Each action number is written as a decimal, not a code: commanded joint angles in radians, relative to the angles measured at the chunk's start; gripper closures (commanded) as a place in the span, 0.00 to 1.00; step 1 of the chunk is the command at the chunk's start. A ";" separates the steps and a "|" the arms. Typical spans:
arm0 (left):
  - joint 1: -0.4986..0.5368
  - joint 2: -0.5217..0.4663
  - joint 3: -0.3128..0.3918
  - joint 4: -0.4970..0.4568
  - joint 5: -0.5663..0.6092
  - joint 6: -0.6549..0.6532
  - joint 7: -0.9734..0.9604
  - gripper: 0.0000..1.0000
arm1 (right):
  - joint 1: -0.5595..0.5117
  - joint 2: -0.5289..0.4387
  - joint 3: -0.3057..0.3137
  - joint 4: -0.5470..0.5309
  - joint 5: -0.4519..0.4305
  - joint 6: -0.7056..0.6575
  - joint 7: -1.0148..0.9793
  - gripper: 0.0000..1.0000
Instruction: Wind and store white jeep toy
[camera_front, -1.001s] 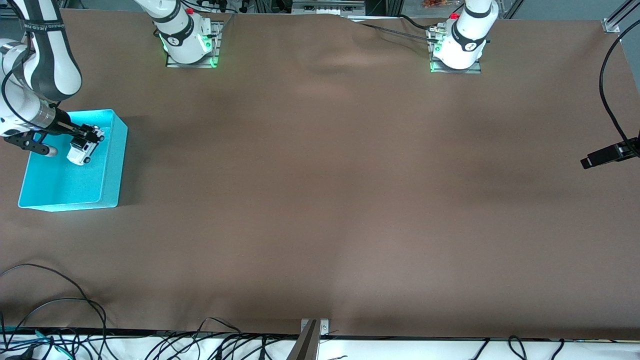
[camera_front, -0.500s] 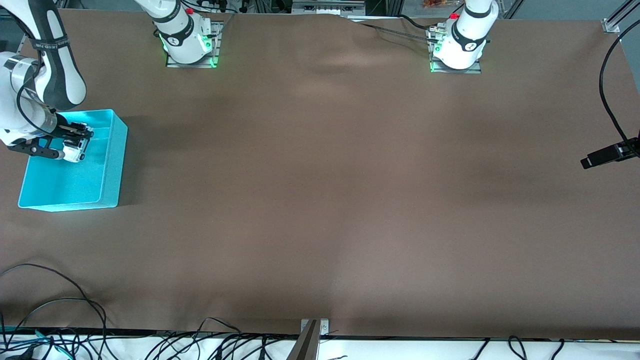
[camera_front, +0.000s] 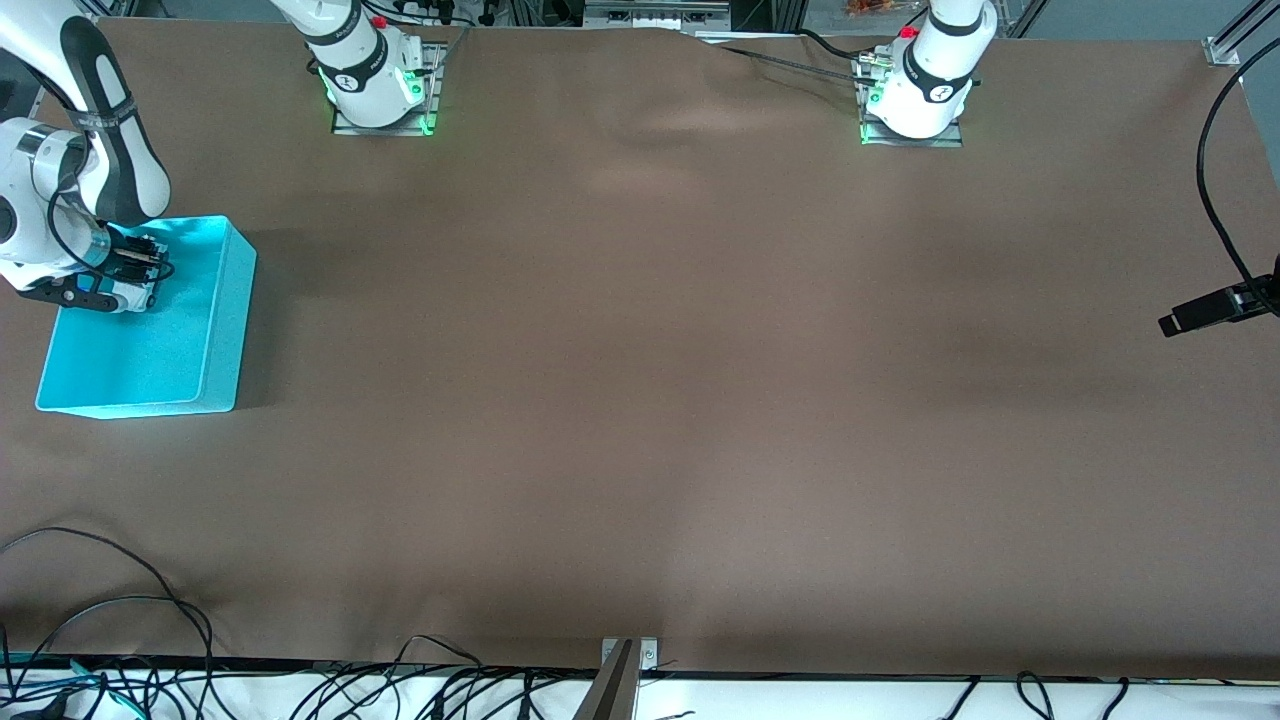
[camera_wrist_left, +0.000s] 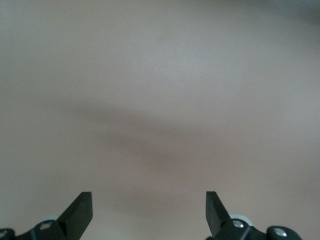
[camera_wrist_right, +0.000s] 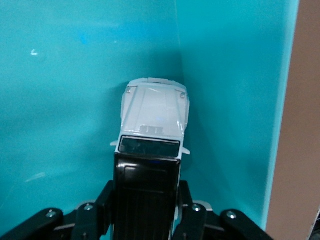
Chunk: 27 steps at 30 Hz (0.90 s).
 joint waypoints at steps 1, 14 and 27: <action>0.005 -0.009 -0.008 -0.006 -0.022 -0.010 0.009 0.00 | -0.027 0.074 0.001 0.039 -0.020 0.054 -0.010 1.00; 0.005 -0.009 -0.008 -0.006 -0.022 -0.010 0.009 0.00 | -0.028 0.112 0.015 0.049 -0.009 0.085 0.032 1.00; 0.005 -0.008 -0.008 -0.006 -0.022 -0.009 0.009 0.00 | -0.024 0.100 0.110 0.045 -0.009 0.077 0.328 0.28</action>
